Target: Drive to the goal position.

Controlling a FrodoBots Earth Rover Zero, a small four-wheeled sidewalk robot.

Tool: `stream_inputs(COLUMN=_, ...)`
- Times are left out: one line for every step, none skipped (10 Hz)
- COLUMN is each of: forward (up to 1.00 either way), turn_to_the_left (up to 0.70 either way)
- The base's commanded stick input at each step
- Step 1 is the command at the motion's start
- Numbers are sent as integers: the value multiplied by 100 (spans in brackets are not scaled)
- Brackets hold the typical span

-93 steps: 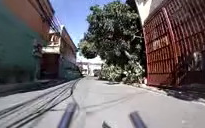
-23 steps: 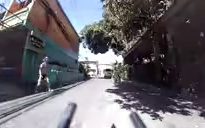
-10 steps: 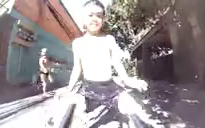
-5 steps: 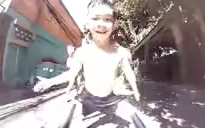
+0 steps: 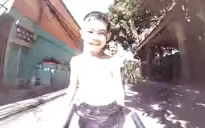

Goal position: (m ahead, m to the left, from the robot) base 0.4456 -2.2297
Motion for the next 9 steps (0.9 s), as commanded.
stream_inputs(forward=0, turn_to_the_left=34)
stream_inputs(forward=0, turn_to_the_left=30)
stream_inputs(forward=0, turn_to_the_left=30)
stream_inputs(forward=0, turn_to_the_left=44)
stream_inputs(forward=0, turn_to_the_left=47)
stream_inputs(forward=0, turn_to_the_left=43)
stream_inputs(forward=0, turn_to_the_left=32)
stream_inputs(forward=0, turn_to_the_left=20)
stream_inputs(forward=0, turn_to_the_left=7)
